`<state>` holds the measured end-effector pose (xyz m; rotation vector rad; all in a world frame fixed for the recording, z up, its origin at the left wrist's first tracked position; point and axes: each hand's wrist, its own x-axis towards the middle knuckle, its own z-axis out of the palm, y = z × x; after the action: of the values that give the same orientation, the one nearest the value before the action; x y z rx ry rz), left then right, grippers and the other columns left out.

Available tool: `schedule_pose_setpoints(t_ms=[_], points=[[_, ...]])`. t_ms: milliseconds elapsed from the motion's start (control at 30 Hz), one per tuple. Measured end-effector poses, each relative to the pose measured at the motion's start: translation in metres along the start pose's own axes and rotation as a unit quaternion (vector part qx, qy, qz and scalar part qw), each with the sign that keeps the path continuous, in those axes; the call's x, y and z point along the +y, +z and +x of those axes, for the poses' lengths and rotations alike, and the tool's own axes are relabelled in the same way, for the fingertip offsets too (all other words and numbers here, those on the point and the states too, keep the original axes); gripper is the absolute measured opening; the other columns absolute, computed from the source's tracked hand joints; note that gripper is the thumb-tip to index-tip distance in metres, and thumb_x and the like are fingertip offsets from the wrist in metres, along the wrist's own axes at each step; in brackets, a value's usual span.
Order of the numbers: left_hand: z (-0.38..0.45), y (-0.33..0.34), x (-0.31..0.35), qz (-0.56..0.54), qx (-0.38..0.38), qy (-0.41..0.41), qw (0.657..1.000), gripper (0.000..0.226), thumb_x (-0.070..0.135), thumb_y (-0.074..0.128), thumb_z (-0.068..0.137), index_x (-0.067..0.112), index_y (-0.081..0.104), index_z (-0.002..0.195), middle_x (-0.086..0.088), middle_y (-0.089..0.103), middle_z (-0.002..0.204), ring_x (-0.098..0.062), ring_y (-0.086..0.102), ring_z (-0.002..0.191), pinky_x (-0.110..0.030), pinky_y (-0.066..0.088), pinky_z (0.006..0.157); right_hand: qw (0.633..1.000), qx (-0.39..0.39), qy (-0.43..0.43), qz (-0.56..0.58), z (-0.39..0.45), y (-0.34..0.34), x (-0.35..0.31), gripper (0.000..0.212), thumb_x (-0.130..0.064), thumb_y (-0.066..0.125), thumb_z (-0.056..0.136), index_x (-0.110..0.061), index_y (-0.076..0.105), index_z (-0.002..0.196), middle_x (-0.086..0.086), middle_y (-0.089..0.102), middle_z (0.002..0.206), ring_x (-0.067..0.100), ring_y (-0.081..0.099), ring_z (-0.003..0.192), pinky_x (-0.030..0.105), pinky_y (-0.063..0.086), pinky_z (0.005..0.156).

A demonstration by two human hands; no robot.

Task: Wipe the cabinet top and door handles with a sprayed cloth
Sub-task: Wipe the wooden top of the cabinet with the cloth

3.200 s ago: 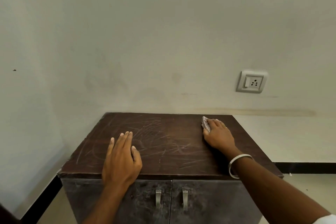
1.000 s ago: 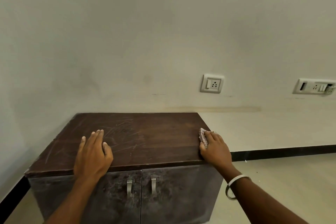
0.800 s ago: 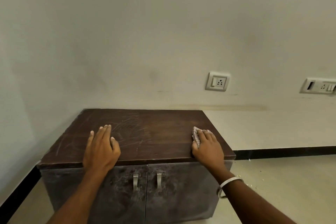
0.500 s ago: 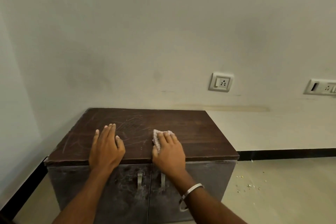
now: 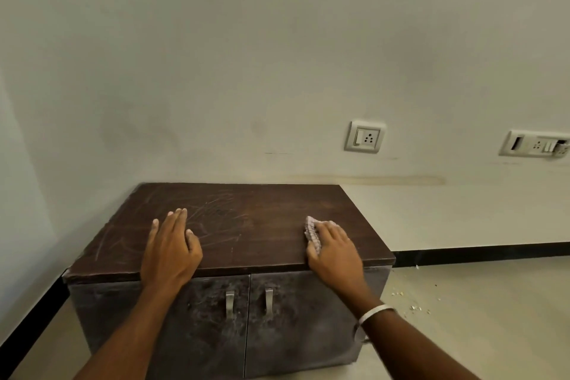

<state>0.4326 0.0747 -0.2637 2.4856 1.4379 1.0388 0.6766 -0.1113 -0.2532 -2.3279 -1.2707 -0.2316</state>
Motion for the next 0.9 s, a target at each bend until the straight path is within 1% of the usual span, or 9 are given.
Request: schedule_pose_setpoints(t_ms=[100,167,300,367,467,633,767,900], points=[[0.000,0.000,-0.002,0.003,0.001,0.006,1.000,0.064,0.028,0.028,0.086,-0.002,0.044,0.140,-0.017,0.047,0.145,-0.027,0.038,0.139,-0.040,0.016,0.120,0.998,0.002,0.056,-0.013,0.000,-0.018,0.038,0.055,-0.040,0.043,0.093,-0.021,0.037,0.144,0.002,0.040,0.149,0.019,0.029,0.142,0.036,0.026,0.117],[0.000,-0.001,-0.006,0.005,0.001,0.004,1.000,0.063,0.028,0.028,0.086,-0.002,0.045,0.140,-0.017,0.048,0.144,-0.027,0.039,0.138,-0.040,0.016,0.120,0.997,0.005,0.077,-0.010,0.001,-0.023,0.049,0.056,-0.039,0.044,0.093,-0.020,0.037,0.145,0.003,0.040,0.150,0.020,0.030,0.141,0.038,0.025,0.118],[0.000,-0.008,-0.020,0.015,0.009,-0.012,1.000,0.063,0.027,0.029,0.086,-0.003,0.046,0.139,-0.018,0.049,0.143,-0.028,0.040,0.137,-0.042,0.016,0.120,0.995,0.004,0.099,-0.021,0.001,-0.019,0.044,0.057,-0.039,0.042,0.093,-0.019,0.034,0.146,0.004,0.037,0.152,0.022,0.027,0.143,0.040,0.023,0.119],[0.000,-0.012,-0.029,0.020,0.011,-0.021,1.000,0.063,0.027,0.028,0.086,-0.002,0.045,0.139,-0.017,0.048,0.144,-0.028,0.040,0.138,-0.041,0.015,0.120,0.995,-0.001,0.095,-0.033,0.000,-0.015,0.035,0.058,-0.040,0.040,0.094,-0.019,0.031,0.148,0.004,0.034,0.154,0.022,0.024,0.145,0.040,0.021,0.119],[0.001,-0.015,-0.037,0.022,0.012,-0.028,0.999,0.063,0.027,0.028,0.086,-0.002,0.044,0.140,-0.017,0.047,0.144,-0.028,0.039,0.138,-0.040,0.014,0.120,0.997,-0.003,0.064,-0.034,-0.002,-0.005,0.011,0.059,-0.040,0.040,0.093,-0.019,0.032,0.147,0.004,0.036,0.153,0.022,0.024,0.144,0.038,0.022,0.119],[0.003,-0.019,-0.048,0.027,0.022,-0.040,0.999,0.063,0.026,0.029,0.086,-0.002,0.045,0.139,-0.018,0.048,0.144,-0.028,0.039,0.138,-0.040,0.013,0.120,1.000,-0.006,0.004,-0.020,-0.009,0.021,-0.055,0.063,-0.044,0.034,0.088,-0.020,0.034,0.146,0.003,0.037,0.152,0.021,0.025,0.144,0.039,0.021,0.119],[0.006,-0.025,-0.062,0.034,0.029,-0.057,0.997,0.063,0.027,0.029,0.085,-0.002,0.046,0.139,-0.018,0.048,0.144,-0.029,0.040,0.137,-0.041,0.014,0.120,0.999,-0.031,-0.029,0.011,-0.016,0.040,-0.117,0.062,-0.044,0.037,0.092,-0.019,0.029,0.149,0.005,0.030,0.156,0.024,0.017,0.147,0.042,0.019,0.120],[0.008,-0.029,-0.072,0.032,0.031,-0.071,0.996,0.063,0.027,0.029,0.085,-0.001,0.045,0.140,-0.018,0.047,0.145,-0.030,0.039,0.138,-0.042,0.014,0.120,0.997,-0.041,-0.059,0.033,-0.025,0.055,-0.174,0.063,-0.042,0.039,0.093,-0.017,0.026,0.150,0.009,0.026,0.157,0.028,0.014,0.147,0.043,0.015,0.120]])
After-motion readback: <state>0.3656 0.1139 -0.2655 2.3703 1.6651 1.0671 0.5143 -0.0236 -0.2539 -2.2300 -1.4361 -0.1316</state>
